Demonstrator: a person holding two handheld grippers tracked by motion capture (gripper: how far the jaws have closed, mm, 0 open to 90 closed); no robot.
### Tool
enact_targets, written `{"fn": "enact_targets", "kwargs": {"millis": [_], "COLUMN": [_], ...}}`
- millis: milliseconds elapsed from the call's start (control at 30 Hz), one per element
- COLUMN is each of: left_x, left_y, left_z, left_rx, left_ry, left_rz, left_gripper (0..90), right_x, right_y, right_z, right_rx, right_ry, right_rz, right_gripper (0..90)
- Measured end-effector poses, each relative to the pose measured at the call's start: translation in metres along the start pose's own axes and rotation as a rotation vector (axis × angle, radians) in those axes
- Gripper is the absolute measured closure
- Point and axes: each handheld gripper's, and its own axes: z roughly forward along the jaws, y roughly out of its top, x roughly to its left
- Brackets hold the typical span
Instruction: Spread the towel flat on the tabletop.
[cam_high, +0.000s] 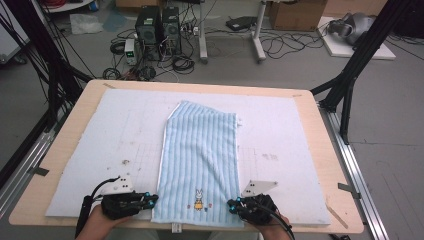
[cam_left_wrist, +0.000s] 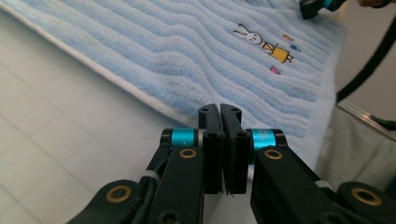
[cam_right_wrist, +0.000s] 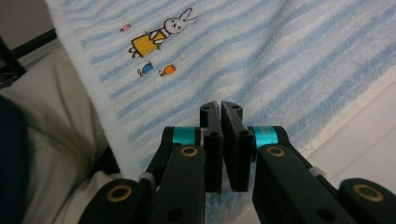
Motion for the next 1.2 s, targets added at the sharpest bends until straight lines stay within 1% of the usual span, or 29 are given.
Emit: {"fn": "enact_targets", "kwargs": {"millis": [67,100,133,167,200,233,267,300,333,367,400,467,533,567,600,633,700,733,767,800,833,867,900,933,967,1000,1033,1100,1200], "left_x": [-0.006,-0.008,-0.008,-0.008,-0.006,-0.003,-0.001,0.001,0.002,0.004,0.006,0.011,0.016,0.020,0.024,0.029,0.036,0.040,0.043,0.046,0.048,0.050,0.052,0.054,0.055,0.057,0.059,0.063,0.071], "left_y": [-0.004,-0.007,-0.008,-0.008,-0.007,-0.005,-0.003,-0.002,-0.001,0.000,0.001,0.003,0.007,0.010,0.013,0.017,0.021,0.024,0.025,0.025,0.026,0.027,0.028,0.028,0.029,0.031,0.032,0.035,0.042], "left_z": [-0.003,-0.004,-0.004,-0.004,-0.004,-0.004,-0.004,-0.005,-0.007,-0.008,-0.008,-0.008,-0.009,-0.010,-0.011,-0.011,-0.013,-0.014,-0.014,-0.014,-0.013,-0.013,-0.013,-0.013,-0.012,-0.013,-0.013,-0.014,-0.011], "left_rx": [0.006,0.003,-0.001,-0.008,-0.017,-0.035,-0.052,-0.074,-0.094,-0.116,-0.122,-0.134,-0.144,-0.152,-0.159,-0.170,-0.188,-0.211,-0.222,-0.222,-0.218,-0.215,-0.211,-0.211,-0.211,-0.211,-0.213,-0.215,-0.214], "left_ry": [-0.021,-0.017,-0.011,0.011,0.032,0.045,0.064,0.077,0.082,0.093,0.101,0.119,0.140,0.153,0.165,0.182,0.209,0.232,0.246,0.256,0.267,0.275,0.274,0.277,0.279,0.284,0.286,0.286,0.281], "left_rz": [0.017,0.017,0.011,0.004,-0.003,-0.013,-0.017,-0.027,-0.029,-0.034,-0.040,-0.050,-0.053,-0.050,-0.053,-0.056,-0.072,-0.091,-0.099,-0.106,-0.107,-0.101,-0.107,-0.111,-0.111,-0.110,-0.114,-0.119,-0.127], "left_gripper": [86.7,85.2,80.2,70.9,62.6,60.3,57.1,52.8,52.4,52.4,52.1,50.6,49.1,48.1,46.7,45.1,41.4,40.2,38.3,36.9,37.0,36.9,37.0,37.0,37.1,37.2,37.2,37.4,37.4], "right_x": [0.004,0.006,0.008,0.008,0.007,0.005,0.002,0.000,-0.002,-0.005,-0.009,-0.015,-0.023,-0.027,-0.032,-0.037,-0.044,-0.047,-0.051,-0.052,-0.053,-0.053,-0.051,-0.051,-0.050,-0.048,-0.047,-0.044,-0.037], "right_y": [-0.004,-0.006,-0.008,-0.007,-0.006,-0.004,-0.002,0.000,0.002,0.004,0.008,0.015,0.023,0.028,0.034,0.039,0.049,0.053,0.058,0.060,0.062,0.064,0.065,0.066,0.066,0.066,0.065,0.061,0.052], "right_z": [-0.004,-0.007,-0.009,-0.011,-0.012,-0.013,-0.013,-0.013,-0.012,-0.011,-0.008,-0.001,0.007,0.011,0.016,0.022,0.033,0.037,0.043,0.047,0.051,0.056,0.057,0.057,0.055,0.054,0.053,0.049,0.041], "right_rx": [0.000,-0.006,-0.020,-0.031,-0.052,-0.079,-0.105,-0.126,-0.141,-0.154,-0.151,-0.144,-0.141,-0.137,-0.136,-0.131,-0.112,-0.104,-0.091,-0.080,-0.065,-0.044,-0.040,-0.030,-0.020,-0.008,0.002,0.019,0.023], "right_ry": [0.020,0.035,0.032,0.021,0.007,-0.011,-0.025,-0.044,-0.075,-0.105,-0.134,-0.180,-0.192,-0.199,-0.196,-0.200,-0.203,-0.213,-0.211,-0.214,-0.220,-0.217,-0.233,-0.228,-0.208,-0.198,-0.186,-0.125,-0.070], "right_rz": [0.002,0.003,0.003,0.011,0.017,0.027,0.043,0.053,0.064,0.075,0.085,0.077,0.075,0.085,0.090,0.087,0.099,0.106,0.119,0.119,0.106,0.102,0.087,0.073,0.071,0.063,0.044,0.038,0.023], "right_gripper": [86.8,85.9,82.2,78.3,73.3,68.1,65.2,58.8,53.1,50.1,48.4,46.7,46.7,46.8,47.1,48.0,52.2,54.6,56.3,58.1,62.1,64.3,70.4,78.3,85.4,86.2,86.3,86.4,86.2]}}
